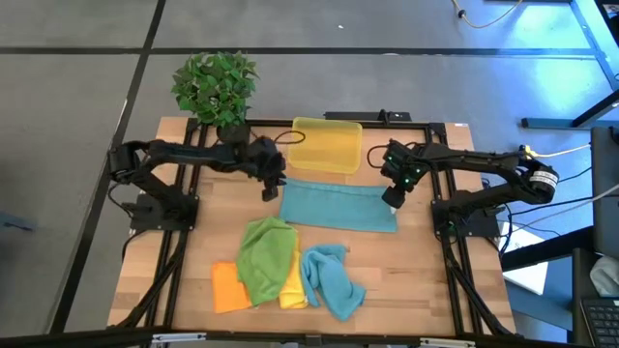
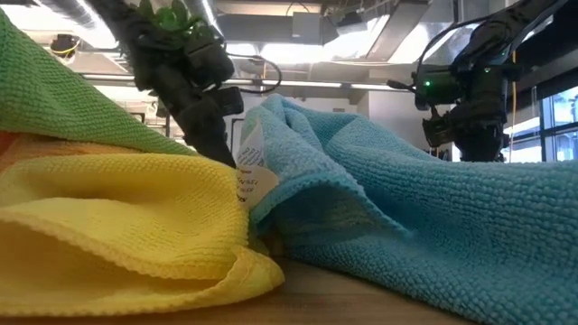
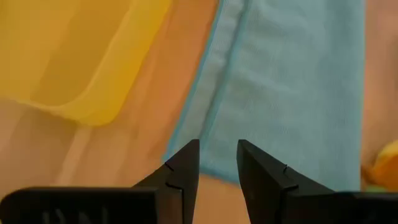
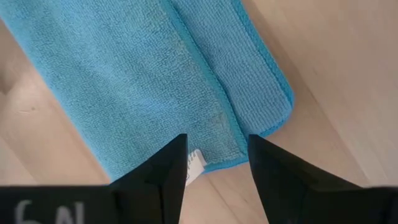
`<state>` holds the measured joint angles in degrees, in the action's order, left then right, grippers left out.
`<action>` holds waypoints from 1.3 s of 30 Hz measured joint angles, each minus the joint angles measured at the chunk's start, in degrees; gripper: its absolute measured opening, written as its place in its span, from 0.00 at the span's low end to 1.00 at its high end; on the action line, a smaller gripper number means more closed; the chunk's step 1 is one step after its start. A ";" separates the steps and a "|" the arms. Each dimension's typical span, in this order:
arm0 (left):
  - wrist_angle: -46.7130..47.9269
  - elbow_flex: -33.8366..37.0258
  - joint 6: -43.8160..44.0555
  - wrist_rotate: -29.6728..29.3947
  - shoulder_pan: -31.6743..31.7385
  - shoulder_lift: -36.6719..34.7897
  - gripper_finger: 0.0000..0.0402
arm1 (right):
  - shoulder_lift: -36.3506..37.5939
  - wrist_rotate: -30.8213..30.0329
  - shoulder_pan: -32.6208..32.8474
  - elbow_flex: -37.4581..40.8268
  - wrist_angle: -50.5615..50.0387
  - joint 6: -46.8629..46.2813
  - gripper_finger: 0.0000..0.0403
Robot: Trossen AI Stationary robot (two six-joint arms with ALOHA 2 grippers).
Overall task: Fold microfiber towels
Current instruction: Fold the left blue microfiber towel
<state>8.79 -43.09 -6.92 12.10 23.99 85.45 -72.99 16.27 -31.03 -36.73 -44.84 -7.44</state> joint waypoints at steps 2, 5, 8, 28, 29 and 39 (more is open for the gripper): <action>2.46 -1.64 -1.50 2.34 1.44 0.00 0.25 | 0.00 -0.02 0.00 0.00 0.00 0.00 0.42; 3.28 -2.36 -2.67 6.39 2.73 1.13 0.25 | 0.00 -0.25 0.00 0.00 0.00 -0.27 0.42; 5.07 -2.25 -2.53 8.38 3.10 2.95 0.25 | -0.02 -2.10 0.00 0.00 -0.28 -1.19 0.42; 0.03 -2.25 9.69 5.60 3.09 10.31 0.34 | -0.04 -3.82 0.00 0.00 -1.27 -1.82 0.42; -0.29 -2.25 10.42 5.14 2.82 10.51 0.34 | -0.04 -3.82 0.00 0.00 -1.27 -1.73 0.42; -3.80 -2.25 18.49 -3.30 -1.80 10.92 0.35 | -0.04 -3.76 0.00 0.00 -1.25 -1.34 0.42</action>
<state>5.00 -45.34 11.57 8.80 22.19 96.37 -73.03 12.51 -31.03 -36.73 -46.09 -8.78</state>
